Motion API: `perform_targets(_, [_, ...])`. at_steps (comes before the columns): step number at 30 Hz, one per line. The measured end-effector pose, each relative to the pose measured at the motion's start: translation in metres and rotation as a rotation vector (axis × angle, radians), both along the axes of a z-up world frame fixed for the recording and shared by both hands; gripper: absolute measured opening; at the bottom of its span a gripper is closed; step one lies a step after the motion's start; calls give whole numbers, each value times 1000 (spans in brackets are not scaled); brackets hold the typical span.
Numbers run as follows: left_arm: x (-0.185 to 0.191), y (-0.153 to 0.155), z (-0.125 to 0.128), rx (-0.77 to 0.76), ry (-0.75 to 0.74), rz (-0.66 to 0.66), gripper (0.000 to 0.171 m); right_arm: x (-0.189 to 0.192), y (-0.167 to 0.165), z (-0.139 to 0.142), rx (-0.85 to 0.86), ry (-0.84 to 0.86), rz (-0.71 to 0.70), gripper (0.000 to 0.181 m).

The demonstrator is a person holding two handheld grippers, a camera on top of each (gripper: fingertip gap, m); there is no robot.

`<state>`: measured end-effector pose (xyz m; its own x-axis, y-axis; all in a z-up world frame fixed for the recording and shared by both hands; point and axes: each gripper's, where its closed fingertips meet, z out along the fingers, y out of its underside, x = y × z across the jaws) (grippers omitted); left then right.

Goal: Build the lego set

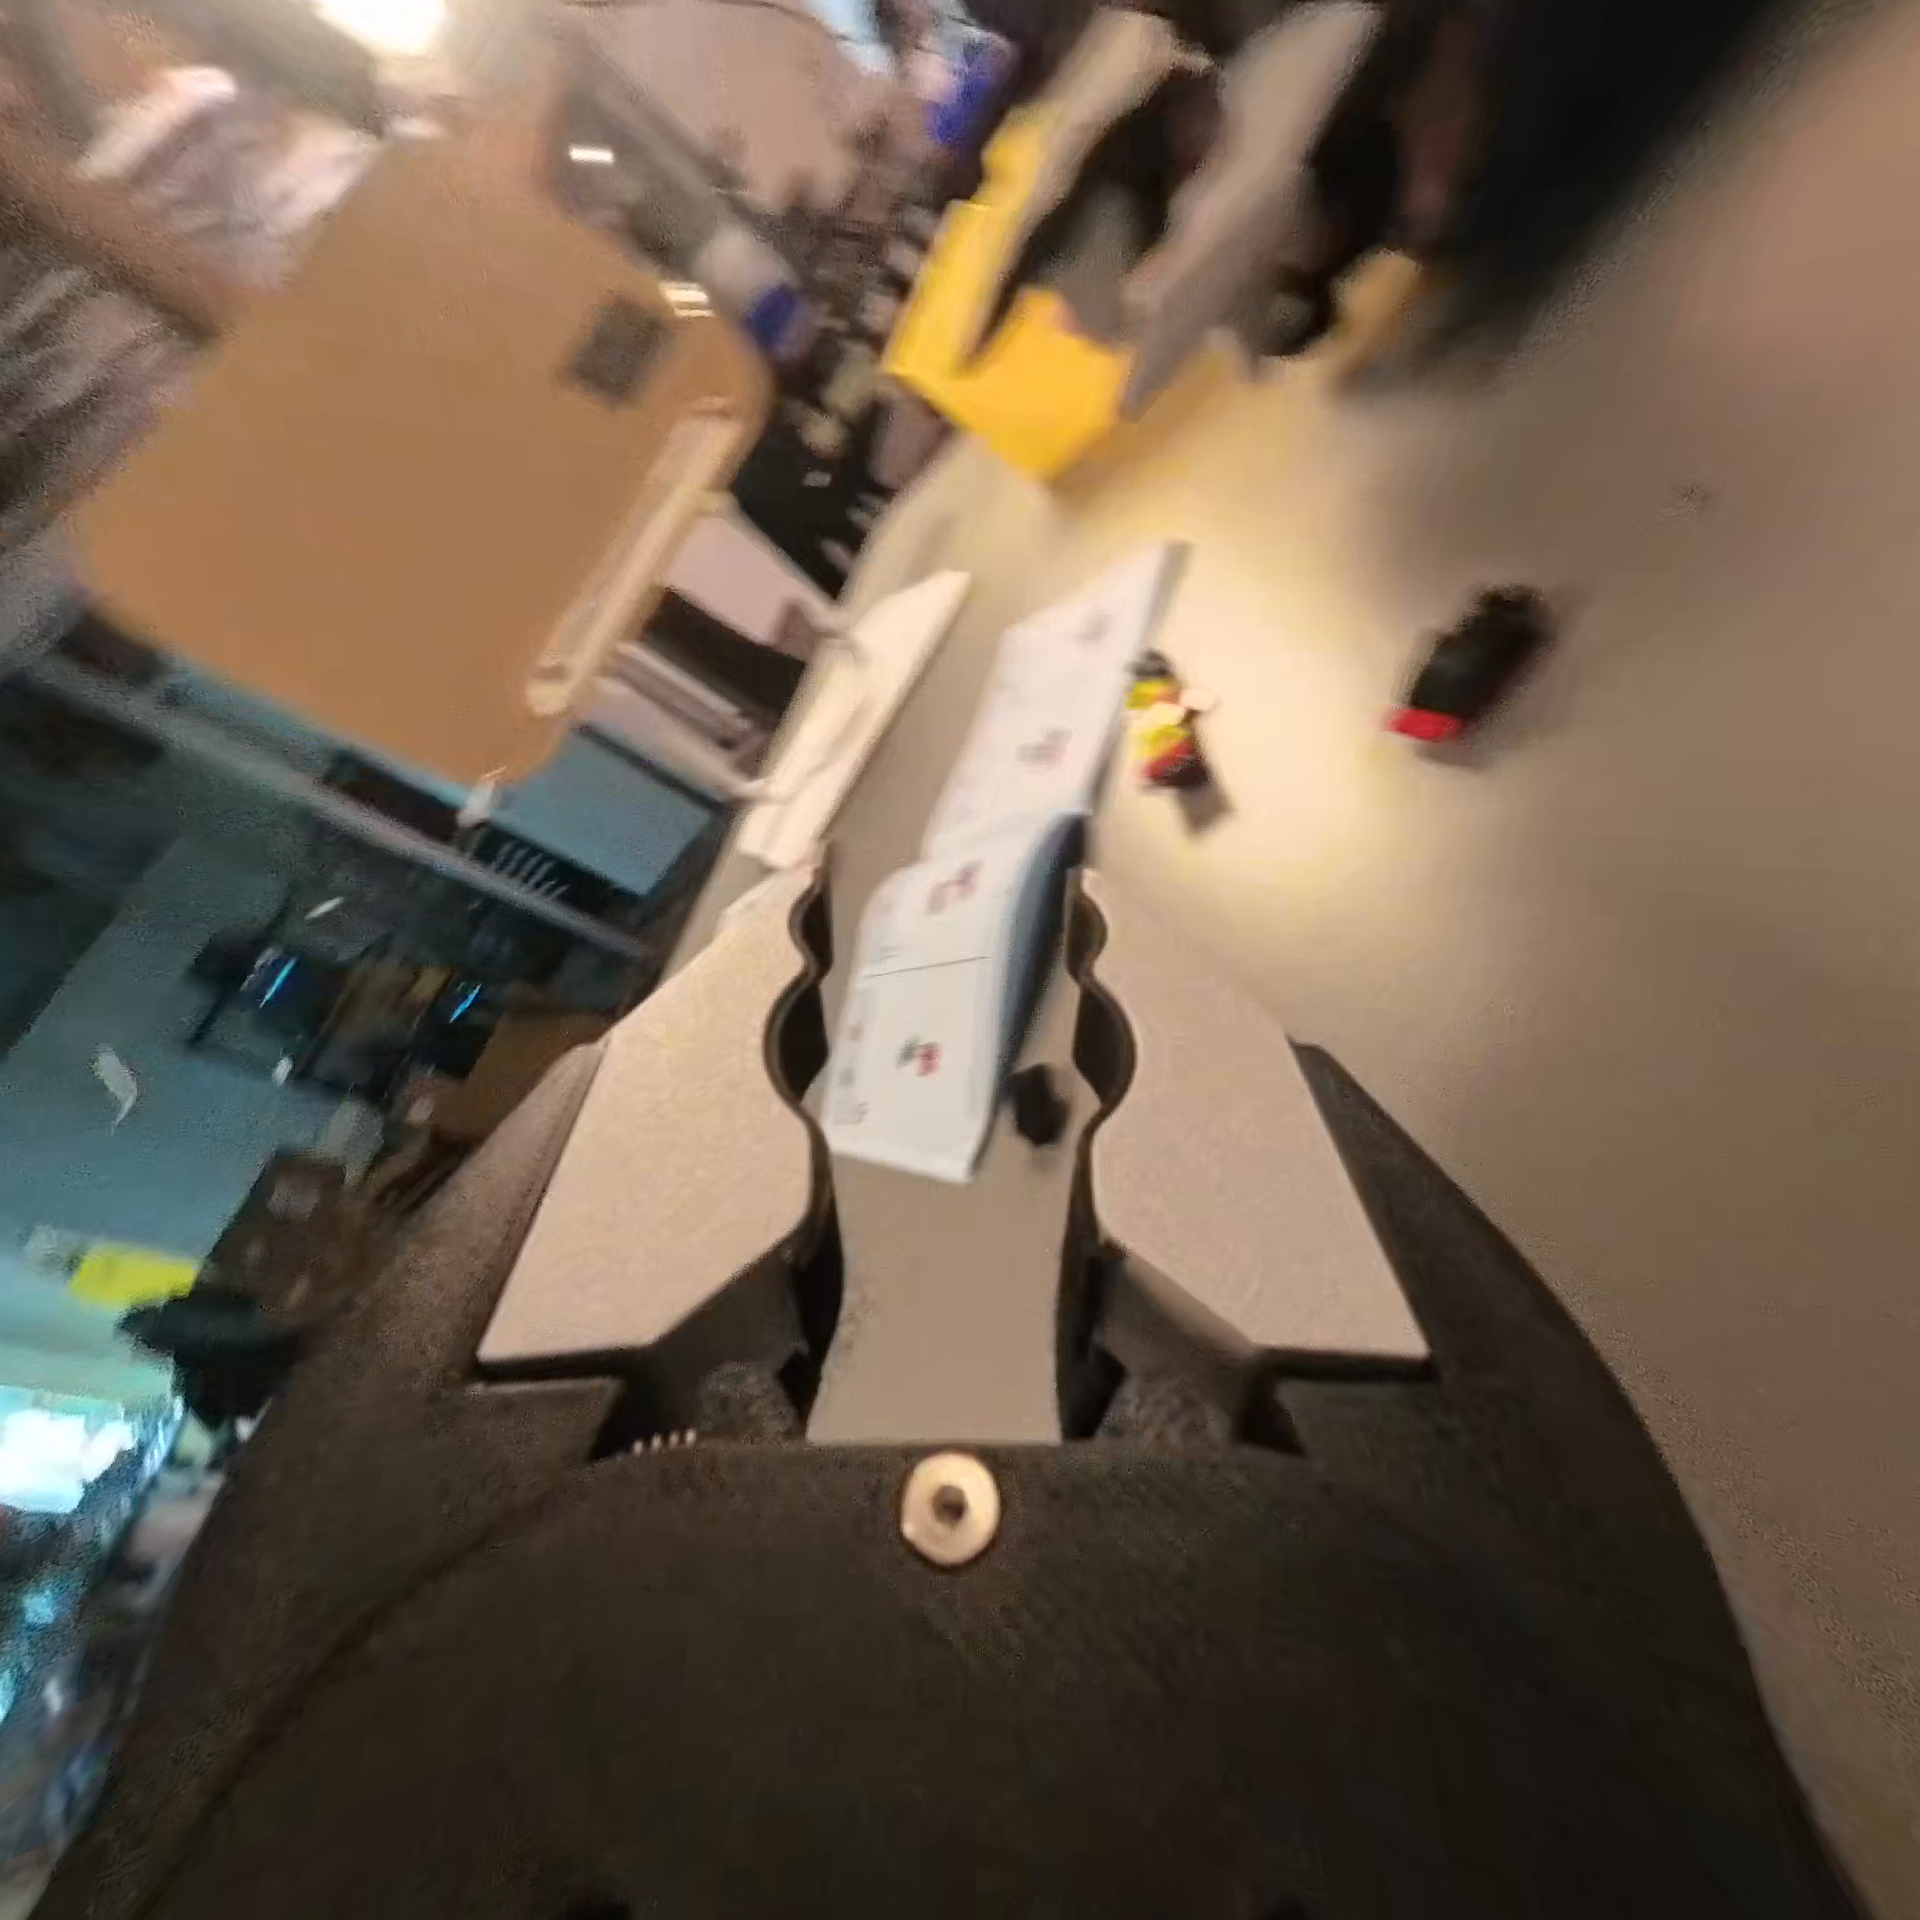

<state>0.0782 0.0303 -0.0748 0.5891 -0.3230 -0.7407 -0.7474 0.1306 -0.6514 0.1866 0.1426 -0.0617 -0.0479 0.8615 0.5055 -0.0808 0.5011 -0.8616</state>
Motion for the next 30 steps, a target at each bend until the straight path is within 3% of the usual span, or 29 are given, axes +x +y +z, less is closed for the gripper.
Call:
perform_targets(4, [-61,-3,48,192,-279,215,34,-2,-1,-12,-74,-96,31,41])
perform_targets(8, [-73,3,40,152,-356,246,34,-6,-9,-21,-13,-147,36,48])
perform_targets(12, [-41,8,22,81,-373,137,33,-11,-30,-60,-58,-456,116,16])
perform_targets(15, [-3,10,4,-30,-390,-11,33,-16,-33,-88,-178,-686,74,22])
perform_targets(21, [76,-11,-38,-392,-269,-416,36,-27,-24,-96,-282,-756,-12,17])
perform_targets(25, [92,-4,-66,-586,-157,-450,43,-30,-24,-97,-349,-779,-2,17])
perform_targets(30, [102,7,-76,-659,-112,-471,41,-31,-25,-97,-312,-768,-14,9])
